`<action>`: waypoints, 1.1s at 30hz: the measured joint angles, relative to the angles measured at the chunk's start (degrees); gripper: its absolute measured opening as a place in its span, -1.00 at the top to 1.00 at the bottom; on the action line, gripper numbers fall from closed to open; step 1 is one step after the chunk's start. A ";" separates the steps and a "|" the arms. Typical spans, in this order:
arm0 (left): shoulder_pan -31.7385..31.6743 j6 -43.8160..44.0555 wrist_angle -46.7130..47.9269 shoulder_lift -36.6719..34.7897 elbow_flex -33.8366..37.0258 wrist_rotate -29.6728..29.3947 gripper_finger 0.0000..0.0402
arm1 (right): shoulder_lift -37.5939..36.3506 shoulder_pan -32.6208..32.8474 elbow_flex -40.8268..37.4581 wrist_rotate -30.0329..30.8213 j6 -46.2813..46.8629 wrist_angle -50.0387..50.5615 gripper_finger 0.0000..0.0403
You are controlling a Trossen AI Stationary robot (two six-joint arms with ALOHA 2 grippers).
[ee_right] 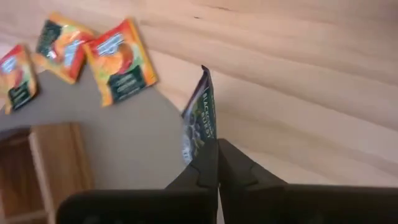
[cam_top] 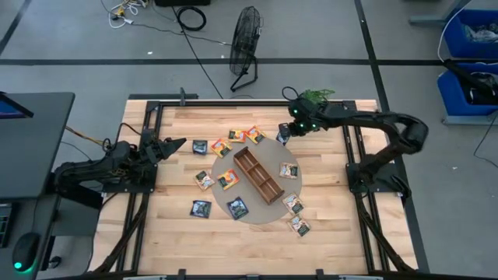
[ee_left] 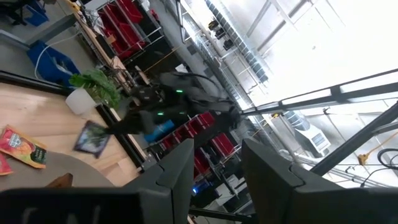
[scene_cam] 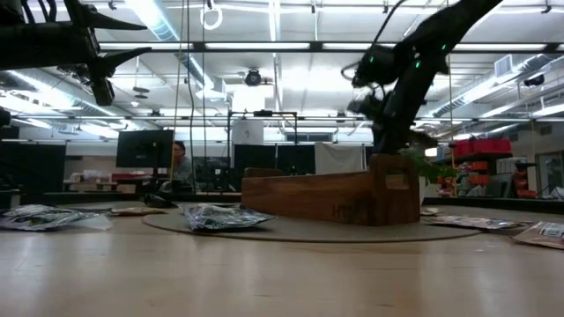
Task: Pick & Place Tea
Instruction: Put the purple tea bag into the right section of the wooden organizer
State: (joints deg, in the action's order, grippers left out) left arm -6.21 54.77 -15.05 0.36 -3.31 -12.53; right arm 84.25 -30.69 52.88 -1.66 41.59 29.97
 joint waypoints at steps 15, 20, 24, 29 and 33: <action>-0.07 -3.13 -0.52 0.00 -0.01 0.03 0.30 | -16.54 18.57 0.02 14.14 10.53 9.39 1.00; -0.07 -2.63 -0.59 0.00 -0.01 -0.13 0.30 | -16.96 26.60 0.04 17.25 14.49 9.69 1.00; -0.07 -2.61 -0.65 0.00 -0.01 -1.42 0.30 | -16.96 33.30 0.04 21.45 20.02 9.61 1.00; -0.07 -2.94 -0.63 0.00 -0.02 -1.45 0.30 | -16.96 39.50 0.04 28.04 26.02 8.90 1.00; -0.07 -2.96 -0.63 0.00 -0.01 -1.45 0.30 | -16.32 43.85 1.59 33.66 29.82 8.74 1.00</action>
State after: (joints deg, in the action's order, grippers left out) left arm -6.28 51.81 -15.68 0.36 -3.32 -13.98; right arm 67.93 13.16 54.47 32.00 71.41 38.71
